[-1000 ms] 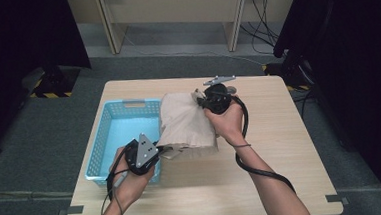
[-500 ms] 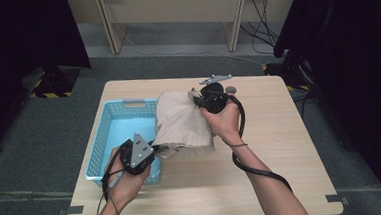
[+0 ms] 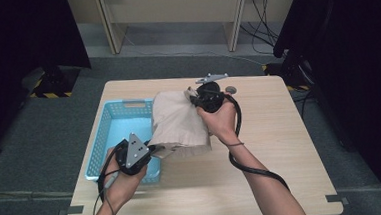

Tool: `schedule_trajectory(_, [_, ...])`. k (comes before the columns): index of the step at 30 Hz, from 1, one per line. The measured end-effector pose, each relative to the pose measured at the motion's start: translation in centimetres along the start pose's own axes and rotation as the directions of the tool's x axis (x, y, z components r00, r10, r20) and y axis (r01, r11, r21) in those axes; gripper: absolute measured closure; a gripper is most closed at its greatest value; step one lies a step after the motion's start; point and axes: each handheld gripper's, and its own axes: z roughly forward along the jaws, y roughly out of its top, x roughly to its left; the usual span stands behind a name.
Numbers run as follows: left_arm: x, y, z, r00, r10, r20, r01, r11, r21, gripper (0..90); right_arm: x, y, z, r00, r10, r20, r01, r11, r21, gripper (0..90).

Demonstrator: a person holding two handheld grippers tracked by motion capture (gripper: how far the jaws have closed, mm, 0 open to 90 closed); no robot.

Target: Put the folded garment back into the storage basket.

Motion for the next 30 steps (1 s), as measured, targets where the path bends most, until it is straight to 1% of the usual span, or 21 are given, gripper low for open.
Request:
schedule_trajectory(9, [0.4, -0.3, -0.4, 1.0000, -0.004, -0.007, 0.004, 1.0000, 0.005, 84.7, 0.5, 0.3, 0.3, 0.9999, -0.011, -0.009, 0.011, 1.000, -0.002, 85.8])
schedule_trajectory(30, [1.2, -1.0, -1.2, 0.9996, -0.012, -0.027, 0.012, 0.9999, 0.010, 84.7, 1.8, 0.9, 1.0, 0.9996, -0.012, -0.024, 0.012, 1.000, -0.002, 85.8])
